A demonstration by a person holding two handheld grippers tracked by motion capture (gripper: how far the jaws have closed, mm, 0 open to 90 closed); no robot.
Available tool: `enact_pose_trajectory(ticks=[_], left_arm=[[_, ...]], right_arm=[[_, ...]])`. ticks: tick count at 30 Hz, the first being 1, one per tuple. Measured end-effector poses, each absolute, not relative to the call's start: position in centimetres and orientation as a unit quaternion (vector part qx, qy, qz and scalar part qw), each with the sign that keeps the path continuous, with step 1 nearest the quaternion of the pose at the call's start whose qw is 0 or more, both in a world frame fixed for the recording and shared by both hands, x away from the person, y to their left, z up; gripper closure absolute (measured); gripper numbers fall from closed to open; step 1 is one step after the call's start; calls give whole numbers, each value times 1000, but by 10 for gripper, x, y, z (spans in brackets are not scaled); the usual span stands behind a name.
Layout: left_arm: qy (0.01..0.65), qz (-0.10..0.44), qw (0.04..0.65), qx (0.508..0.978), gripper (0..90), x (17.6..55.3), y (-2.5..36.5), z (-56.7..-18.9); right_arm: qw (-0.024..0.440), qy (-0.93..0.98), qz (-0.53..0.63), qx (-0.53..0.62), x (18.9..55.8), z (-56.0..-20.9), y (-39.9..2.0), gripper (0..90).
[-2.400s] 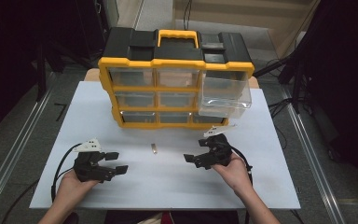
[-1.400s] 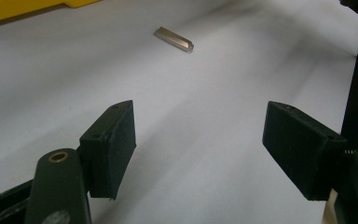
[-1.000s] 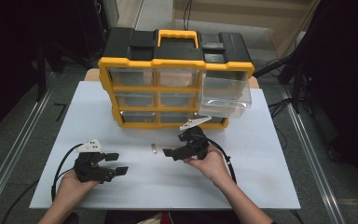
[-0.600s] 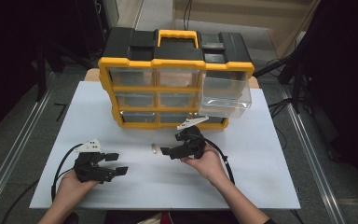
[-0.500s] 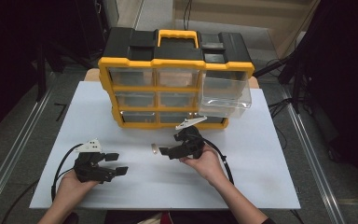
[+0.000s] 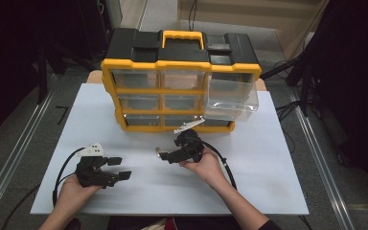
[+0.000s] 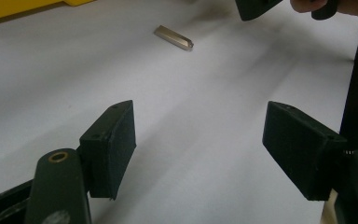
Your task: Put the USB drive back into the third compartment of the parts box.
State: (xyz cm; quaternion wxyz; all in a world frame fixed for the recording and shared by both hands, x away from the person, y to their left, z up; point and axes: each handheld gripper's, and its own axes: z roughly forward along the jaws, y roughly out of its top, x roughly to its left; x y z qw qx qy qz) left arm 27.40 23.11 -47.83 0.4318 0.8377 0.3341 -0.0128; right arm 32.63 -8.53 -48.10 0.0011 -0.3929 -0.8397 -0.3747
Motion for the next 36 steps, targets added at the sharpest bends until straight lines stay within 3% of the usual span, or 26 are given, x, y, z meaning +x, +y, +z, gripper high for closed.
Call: enact_pose_trajectory(ticks=[17,35,36], left_arm=[[335,-13,434,836,272,274,232,-479],[335,-14,434,836,272,274,232,-479],[335,-14,434,836,272,274,232,-479]], right_arm=[[11,-852,-354,-385,339,-490,-57,204],[-12,-855,-331,-399,347,-499,-45,238],[-18,-855,-329,-400,346,-499,-45,270]])
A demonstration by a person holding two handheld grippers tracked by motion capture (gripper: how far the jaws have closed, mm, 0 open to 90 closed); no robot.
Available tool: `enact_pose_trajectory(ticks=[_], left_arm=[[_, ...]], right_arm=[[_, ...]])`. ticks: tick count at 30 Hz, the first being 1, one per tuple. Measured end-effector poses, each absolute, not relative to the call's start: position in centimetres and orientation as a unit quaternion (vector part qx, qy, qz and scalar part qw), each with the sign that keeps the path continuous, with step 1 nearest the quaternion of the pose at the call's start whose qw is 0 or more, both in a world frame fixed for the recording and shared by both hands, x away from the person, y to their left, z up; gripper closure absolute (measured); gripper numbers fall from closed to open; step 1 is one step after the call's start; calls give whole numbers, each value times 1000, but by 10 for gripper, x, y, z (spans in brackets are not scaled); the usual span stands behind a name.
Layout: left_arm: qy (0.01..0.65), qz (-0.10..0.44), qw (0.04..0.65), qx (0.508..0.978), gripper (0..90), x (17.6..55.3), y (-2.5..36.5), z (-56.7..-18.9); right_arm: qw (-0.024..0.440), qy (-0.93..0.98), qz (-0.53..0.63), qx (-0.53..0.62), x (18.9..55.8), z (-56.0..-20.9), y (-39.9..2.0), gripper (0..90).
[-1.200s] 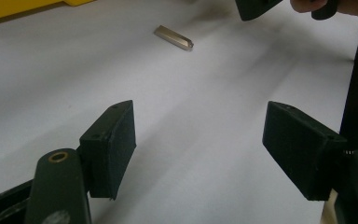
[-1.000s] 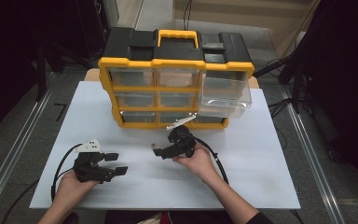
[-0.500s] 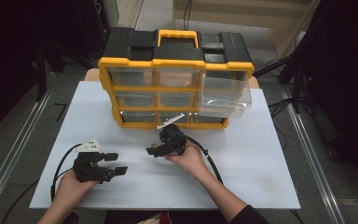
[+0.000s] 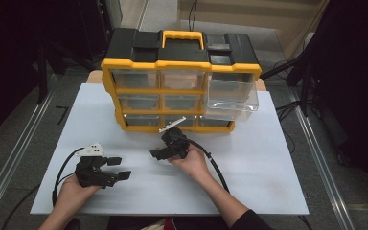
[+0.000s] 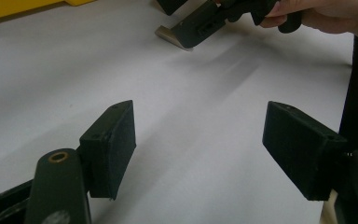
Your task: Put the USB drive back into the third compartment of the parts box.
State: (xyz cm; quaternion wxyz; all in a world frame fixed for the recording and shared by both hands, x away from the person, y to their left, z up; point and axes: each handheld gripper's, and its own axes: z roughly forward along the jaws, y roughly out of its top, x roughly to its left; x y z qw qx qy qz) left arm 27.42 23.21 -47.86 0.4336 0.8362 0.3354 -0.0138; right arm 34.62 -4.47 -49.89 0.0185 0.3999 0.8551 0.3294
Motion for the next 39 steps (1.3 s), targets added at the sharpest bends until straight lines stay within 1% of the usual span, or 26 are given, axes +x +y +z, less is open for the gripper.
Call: enact_pose_trajectory(ticks=[1,2,3,9,10,11,12,15,17,20,26,27,29,36,39], left_arm=[[335,-14,434,836,272,274,232,-479],[336,-14,434,836,272,274,232,-479],[336,-14,434,836,272,274,232,-479],[336,-13,433,836,272,274,232,-479],[336,-13,433,836,272,274,232,-478],[336,-13,433,836,272,274,232,-478],[336,-13,433,836,271,274,232,-478],[336,-14,432,837,272,274,232,-478],[336,-14,432,837,272,274,232,-479],[336,-13,432,837,271,274,232,-479],[337,-14,433,836,271,274,232,-479],[338,-14,433,836,271,274,232,-479],[338,-13,432,836,272,274,232,-479],[339,-14,432,836,272,274,233,-479],[339,-14,433,836,271,274,233,-479]], right_arm=[[23,854,330,401,346,-499,-44,293],[23,854,330,401,346,-499,-44,293],[29,854,328,403,345,-499,-43,322],[42,859,320,397,335,-498,-37,534],[59,863,313,393,332,-498,-35,591],[59,863,313,393,332,-498,-35,591],[69,869,304,384,332,-498,-36,628],[80,867,291,397,329,-497,-32,757],[81,868,290,395,329,-497,-32,760],[54,868,288,400,335,-495,-34,767],[40,878,282,385,340,-493,-36,768],[32,878,282,386,342,-493,-36,768],[-9,879,283,384,347,-491,-38,768],[-25,893,283,349,346,-476,-41,768],[-31,901,285,325,340,-462,-40,768]])
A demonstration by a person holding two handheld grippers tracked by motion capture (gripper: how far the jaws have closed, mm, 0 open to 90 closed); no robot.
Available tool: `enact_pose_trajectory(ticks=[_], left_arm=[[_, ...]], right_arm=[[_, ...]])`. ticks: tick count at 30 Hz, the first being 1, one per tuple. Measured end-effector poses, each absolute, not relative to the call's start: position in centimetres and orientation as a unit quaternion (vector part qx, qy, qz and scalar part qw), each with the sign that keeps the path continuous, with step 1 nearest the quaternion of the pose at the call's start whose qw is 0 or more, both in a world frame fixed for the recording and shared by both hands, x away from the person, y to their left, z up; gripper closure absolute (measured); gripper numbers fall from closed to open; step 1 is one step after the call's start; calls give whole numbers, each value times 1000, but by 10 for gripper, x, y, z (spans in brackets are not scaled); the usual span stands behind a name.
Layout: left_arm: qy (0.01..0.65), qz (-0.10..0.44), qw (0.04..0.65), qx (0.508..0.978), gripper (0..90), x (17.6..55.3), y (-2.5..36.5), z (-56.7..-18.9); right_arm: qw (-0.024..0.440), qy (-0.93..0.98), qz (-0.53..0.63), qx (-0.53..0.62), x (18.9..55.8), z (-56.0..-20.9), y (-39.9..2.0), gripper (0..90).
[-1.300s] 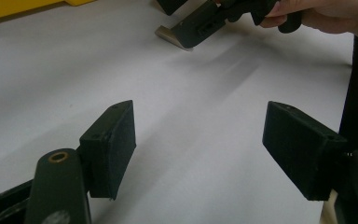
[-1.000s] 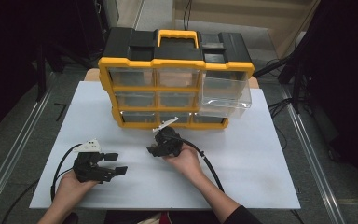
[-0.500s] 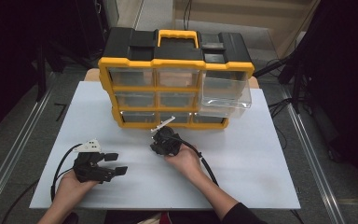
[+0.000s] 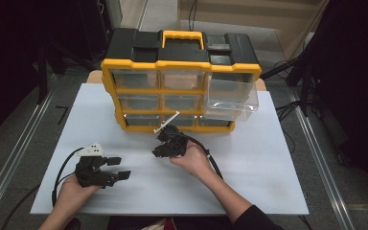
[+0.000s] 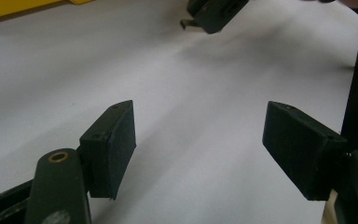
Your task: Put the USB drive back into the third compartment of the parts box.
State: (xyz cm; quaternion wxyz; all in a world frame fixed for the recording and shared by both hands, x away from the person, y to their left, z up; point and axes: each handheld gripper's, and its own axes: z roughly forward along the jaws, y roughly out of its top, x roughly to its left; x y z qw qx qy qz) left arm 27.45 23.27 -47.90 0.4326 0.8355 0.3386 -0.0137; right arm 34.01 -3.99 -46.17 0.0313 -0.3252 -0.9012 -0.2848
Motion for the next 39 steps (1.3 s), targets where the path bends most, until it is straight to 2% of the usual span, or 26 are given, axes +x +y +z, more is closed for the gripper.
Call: enact_pose_trajectory(ticks=[8,29,39], left_arm=[[339,-13,432,836,272,275,233,-479],[341,-15,432,835,272,275,233,-480],[342,-16,431,835,272,275,233,-480]], right_arm=[[64,-906,-301,-290,334,-434,-38,768],[78,-917,-294,-259,335,-372,-37,768],[64,-915,-300,-264,336,-343,-44,768]])
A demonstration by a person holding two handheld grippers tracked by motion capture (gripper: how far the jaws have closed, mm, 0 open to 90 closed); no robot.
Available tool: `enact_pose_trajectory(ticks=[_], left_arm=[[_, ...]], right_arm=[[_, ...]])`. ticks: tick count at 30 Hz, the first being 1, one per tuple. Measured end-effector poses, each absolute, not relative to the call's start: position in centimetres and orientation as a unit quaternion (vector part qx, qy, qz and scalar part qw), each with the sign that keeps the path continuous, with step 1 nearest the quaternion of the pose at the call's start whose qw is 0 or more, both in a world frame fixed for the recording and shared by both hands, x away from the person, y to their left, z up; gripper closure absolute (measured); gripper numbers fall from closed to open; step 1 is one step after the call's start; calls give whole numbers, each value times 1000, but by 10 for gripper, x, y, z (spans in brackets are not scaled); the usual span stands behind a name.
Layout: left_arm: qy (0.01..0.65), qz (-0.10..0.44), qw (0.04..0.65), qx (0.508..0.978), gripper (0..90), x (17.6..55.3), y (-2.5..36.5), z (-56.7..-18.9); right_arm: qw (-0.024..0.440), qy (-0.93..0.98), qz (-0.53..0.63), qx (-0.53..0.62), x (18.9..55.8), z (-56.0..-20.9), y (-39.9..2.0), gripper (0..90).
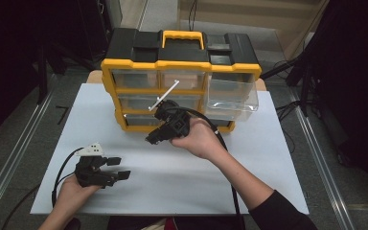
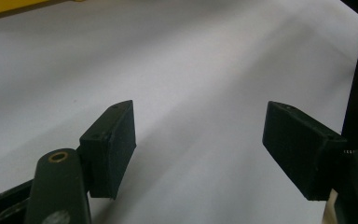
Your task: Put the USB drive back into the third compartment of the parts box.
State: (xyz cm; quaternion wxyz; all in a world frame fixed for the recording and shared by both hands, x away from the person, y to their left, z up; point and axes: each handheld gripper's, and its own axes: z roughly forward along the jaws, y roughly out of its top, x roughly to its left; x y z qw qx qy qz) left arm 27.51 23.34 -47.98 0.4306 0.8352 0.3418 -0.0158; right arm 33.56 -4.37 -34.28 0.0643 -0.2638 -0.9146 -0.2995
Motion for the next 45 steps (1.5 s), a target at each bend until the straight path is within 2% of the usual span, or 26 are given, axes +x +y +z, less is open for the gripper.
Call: enact_pose_trajectory(ticks=[22,35,45], left_arm=[[342,-17,430,835,271,275,233,-481],[342,-18,428,836,272,276,233,-481],[342,-18,428,836,271,275,233,-481]], right_arm=[[71,-902,-325,-275,334,-283,-68,768],[46,-905,-323,-273,335,-245,-83,767],[37,-902,-327,-280,343,-229,-92,767]])
